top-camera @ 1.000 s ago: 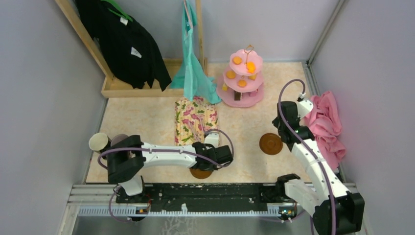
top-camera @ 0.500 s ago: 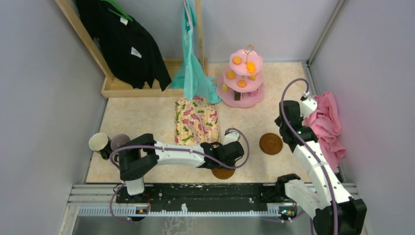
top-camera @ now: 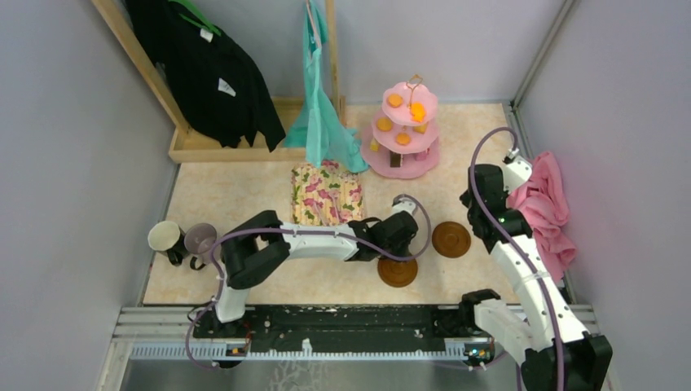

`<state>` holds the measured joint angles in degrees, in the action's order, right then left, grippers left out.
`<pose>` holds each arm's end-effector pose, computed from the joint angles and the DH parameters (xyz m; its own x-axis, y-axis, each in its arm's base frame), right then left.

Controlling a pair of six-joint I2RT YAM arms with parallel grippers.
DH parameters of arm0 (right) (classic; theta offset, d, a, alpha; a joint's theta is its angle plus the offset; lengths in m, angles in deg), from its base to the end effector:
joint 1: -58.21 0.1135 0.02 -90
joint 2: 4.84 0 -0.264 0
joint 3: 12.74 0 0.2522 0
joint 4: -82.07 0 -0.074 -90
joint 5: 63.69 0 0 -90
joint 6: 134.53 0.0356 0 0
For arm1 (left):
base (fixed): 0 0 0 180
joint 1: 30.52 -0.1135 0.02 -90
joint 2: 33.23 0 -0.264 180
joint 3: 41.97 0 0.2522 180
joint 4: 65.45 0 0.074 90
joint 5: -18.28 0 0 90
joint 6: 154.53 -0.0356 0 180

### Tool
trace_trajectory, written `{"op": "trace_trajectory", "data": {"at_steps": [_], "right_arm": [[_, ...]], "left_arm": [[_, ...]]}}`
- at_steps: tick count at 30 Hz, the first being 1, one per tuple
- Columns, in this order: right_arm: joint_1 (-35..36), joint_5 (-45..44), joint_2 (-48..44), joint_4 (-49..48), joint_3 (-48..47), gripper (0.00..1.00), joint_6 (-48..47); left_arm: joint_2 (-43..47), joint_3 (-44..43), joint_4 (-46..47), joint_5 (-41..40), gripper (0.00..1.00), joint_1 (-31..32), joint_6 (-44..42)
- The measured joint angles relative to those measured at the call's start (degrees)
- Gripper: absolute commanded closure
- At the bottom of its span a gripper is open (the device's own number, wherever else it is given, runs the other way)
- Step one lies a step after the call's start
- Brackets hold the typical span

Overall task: Serve the afternoon tea
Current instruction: Move the coaster to the center of the board, then adjust the coaster at the center of the board.

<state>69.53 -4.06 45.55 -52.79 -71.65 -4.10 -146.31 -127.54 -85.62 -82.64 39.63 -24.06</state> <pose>0.1851 0.0187 0.2918 -0.2970 0.5112 -0.8065 0.5533 0.7805 0.2909 0.1491 -0.3933 0.1593 -0.7623 0.2348 -0.6031 0.5067 0.7963 -0.3304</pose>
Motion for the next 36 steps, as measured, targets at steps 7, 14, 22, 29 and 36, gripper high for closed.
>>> {"op": "trace_trajectory", "data": {"at_steps": [7,14,22,29,36], "right_arm": [[-0.4,0.1,0.8,-0.1,0.2,0.95,-0.4],[-0.7,2.4,4.5,-2.0,3.6,0.95,0.2],[-0.8,5.8,6.2,-2.9,8.4,0.95,2.3],[-1.0,7.7,5.4,-2.9,12.9,0.96,3.8],[0.3,9.9,2.3,-3.0,14.6,0.97,3.4]], "left_arm": [[-3.0,-3.6,2.0,1.6,1.0,-5.4,-1.9],[-3.9,-5.5,2.3,1.9,1.0,-11.3,-2.8],[-6.1,-6.7,0.9,1.8,1.0,-15.6,-1.7],[-3.3,-3.2,1.2,2.3,1.0,-15.6,-0.9],[5.0,1.7,1.7,2.6,0.97,-14.2,-2.2]]}}
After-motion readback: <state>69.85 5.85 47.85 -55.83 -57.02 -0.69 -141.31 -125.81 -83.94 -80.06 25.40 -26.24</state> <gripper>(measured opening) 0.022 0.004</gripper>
